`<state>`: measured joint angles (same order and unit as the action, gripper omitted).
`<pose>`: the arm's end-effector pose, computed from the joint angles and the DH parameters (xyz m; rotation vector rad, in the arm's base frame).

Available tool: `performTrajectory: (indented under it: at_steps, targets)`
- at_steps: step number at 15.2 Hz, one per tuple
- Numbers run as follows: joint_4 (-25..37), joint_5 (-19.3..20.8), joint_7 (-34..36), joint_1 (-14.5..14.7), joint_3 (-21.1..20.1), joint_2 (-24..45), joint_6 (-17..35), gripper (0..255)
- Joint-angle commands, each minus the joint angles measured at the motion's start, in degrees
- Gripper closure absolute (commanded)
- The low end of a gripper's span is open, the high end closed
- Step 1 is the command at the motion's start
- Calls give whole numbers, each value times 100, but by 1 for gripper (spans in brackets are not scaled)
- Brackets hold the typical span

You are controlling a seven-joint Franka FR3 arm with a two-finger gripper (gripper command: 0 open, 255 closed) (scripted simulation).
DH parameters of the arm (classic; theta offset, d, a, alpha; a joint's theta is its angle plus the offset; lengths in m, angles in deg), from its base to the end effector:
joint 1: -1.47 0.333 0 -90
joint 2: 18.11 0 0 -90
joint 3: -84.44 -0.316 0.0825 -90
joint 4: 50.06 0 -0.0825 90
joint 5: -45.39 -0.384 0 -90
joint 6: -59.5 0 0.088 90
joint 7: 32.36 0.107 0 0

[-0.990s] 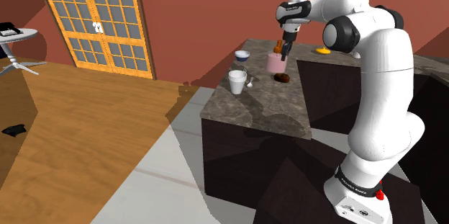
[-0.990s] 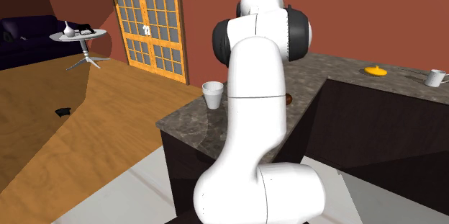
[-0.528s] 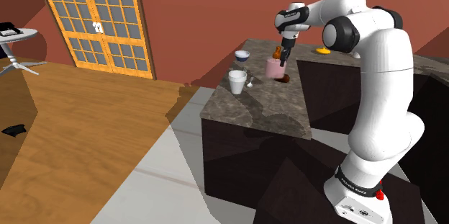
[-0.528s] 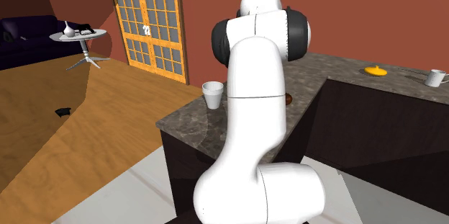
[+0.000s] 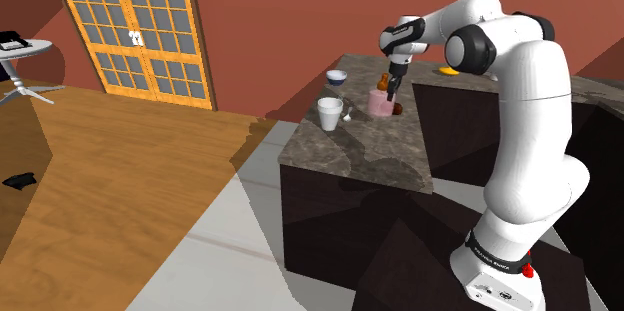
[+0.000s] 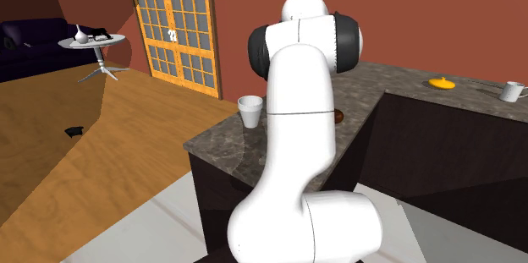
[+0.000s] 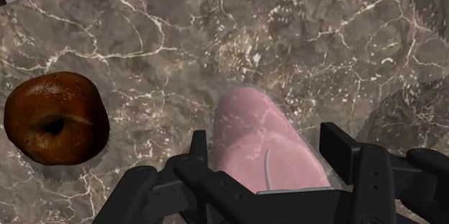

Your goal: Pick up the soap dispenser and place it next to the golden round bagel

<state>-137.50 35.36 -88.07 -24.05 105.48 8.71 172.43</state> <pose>0.5044 -0.4631 0.4030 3.1270 0.2019 0.0080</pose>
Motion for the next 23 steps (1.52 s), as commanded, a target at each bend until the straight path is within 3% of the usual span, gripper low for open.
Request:
performTrajectory:
  at_steps: [1, 11, 19, 20, 23]
  targets:
    - [-81, -26, -21, -8, -11, 56, 139, 255]
    - [-437, -149, -99, -31, -79, 332, 755, 255]
    - [-437, -149, -99, -31, -80, 332, 755, 255]
    - [-438, -149, -99, -31, -79, 331, 755, 0]
    - [-437, -149, -100, -32, -79, 332, 755, 0]
